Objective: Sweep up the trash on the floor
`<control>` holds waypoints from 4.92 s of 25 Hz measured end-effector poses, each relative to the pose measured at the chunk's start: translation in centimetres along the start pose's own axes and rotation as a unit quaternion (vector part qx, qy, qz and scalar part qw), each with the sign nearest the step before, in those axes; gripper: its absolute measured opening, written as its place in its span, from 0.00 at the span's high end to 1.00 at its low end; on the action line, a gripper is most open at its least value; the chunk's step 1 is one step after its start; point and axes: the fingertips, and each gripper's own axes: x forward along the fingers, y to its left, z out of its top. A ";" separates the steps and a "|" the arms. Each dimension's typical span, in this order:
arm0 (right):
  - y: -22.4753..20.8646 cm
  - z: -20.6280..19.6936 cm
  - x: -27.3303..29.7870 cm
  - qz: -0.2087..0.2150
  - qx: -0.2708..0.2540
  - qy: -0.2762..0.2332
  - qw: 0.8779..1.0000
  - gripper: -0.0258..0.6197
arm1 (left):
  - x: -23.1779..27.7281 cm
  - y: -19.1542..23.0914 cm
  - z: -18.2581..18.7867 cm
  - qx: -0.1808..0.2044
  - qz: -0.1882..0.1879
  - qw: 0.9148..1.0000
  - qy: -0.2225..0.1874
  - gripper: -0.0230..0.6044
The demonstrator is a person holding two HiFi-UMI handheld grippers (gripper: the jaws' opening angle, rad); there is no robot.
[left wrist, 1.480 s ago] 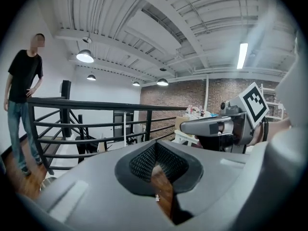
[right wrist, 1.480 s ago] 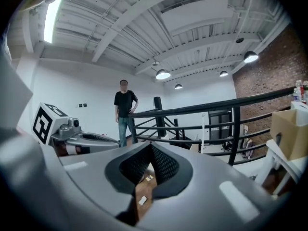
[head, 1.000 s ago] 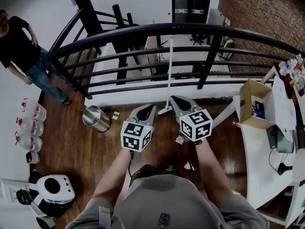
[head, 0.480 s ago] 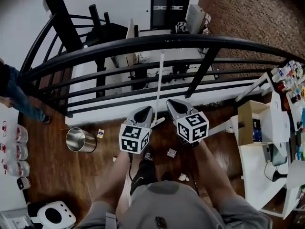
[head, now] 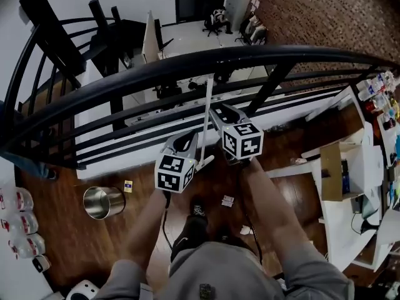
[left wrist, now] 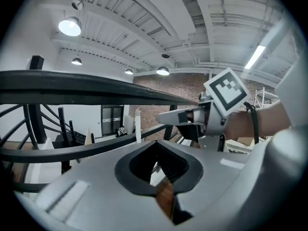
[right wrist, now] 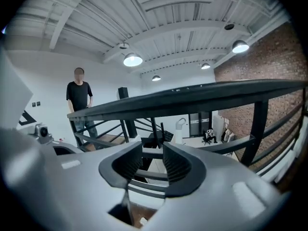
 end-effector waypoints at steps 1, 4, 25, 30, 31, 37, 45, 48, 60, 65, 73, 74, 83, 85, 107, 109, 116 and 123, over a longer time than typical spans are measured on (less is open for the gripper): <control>-1.1 0.0 1.7 -0.003 -0.005 0.007 1.000 0.78 | 0.9 0.9 0.0 -0.003 0.001 1.000 0.001 0.95; -3.8 -0.8 5.8 -0.009 -0.013 0.030 0.999 0.73 | 2.4 3.0 -1.0 -0.021 0.000 1.000 0.014 0.95; -5.0 -3.0 9.6 0.052 -0.011 0.024 0.998 0.80 | 2.3 4.0 -7.1 -0.061 0.012 0.996 0.058 0.95; -2.4 -3.8 3.7 0.075 -0.023 0.013 0.997 0.80 | 1.3 1.2 -7.9 -0.059 0.006 0.997 0.056 0.95; -1.7 -4.0 2.4 0.080 -0.026 0.013 0.996 0.80 | 0.9 0.6 -8.2 -0.059 0.006 0.997 0.057 0.95; 2.4 -5.1 -6.2 0.099 -0.035 0.002 0.994 0.80 | -2.3 -4.1 -9.8 -0.045 0.014 0.997 0.067 0.95; 7.9 -0.8 -19.1 0.128 -0.050 -0.070 0.988 0.80 | -8.2 -12.6 -10.0 -0.018 0.045 0.998 0.032 0.95; 10.7 -0.2 -23.8 0.137 -0.055 -0.076 0.986 0.80 | -11.4 -16.7 -10.4 -0.019 0.054 0.998 0.022 0.88; 18.7 -5.2 -36.0 0.160 -0.058 -0.061 0.983 0.80 | -21.7 -27.2 -14.3 -0.013 0.026 0.999 0.014 0.83; 21.7 -6.3 -41.9 0.124 -0.060 -0.073 0.988 0.80 | -23.9 -32.5 -16.1 0.004 -0.055 0.998 0.012 0.65; 25.4 -6.6 -51.2 0.014 -0.046 -0.111 0.993 0.80 | -27.3 -38.4 -17.3 0.042 -0.169 0.985 0.004 0.71; 25.2 -6.7 -52.4 -0.001 -0.041 -0.114 0.993 0.80 | -27.5 -39.5 -17.3 0.051 -0.183 0.982 0.001 0.75; 23.4 -9.0 -61.9 -0.105 -0.009 -0.133 0.985 0.80 | -29.0 -47.8 -18.1 0.111 -0.289 0.951 0.004 0.78; 22.7 -10.0 -63.9 -0.125 0.000 -0.136 0.983 0.80 | -29.1 -49.9 -18.9 0.126 -0.313 0.941 0.013 0.78; 8.4 -29.9 -91.9 -0.308 0.131 -0.145 0.931 0.80 | -25.3 -82.5 -34.8 0.270 -0.513 0.801 0.149 0.78; 7.0 -31.9 -94.0 -0.331 0.142 -0.143 0.922 0.80 | -24.6 -85.1 -36.9 0.277 -0.526 0.788 0.158 0.78; 2.4 -39.2 -97.4 -0.398 0.183 -0.116 0.891 0.80 | -22.0 -91.3 -43.4 0.283 -0.578 0.744 0.179 0.78; -2.1 -44.3 -95.9 -0.419 0.217 -0.103 0.875 0.80 | -16.9 -91.6 -48.2 0.274 -0.576 0.742 0.206 0.77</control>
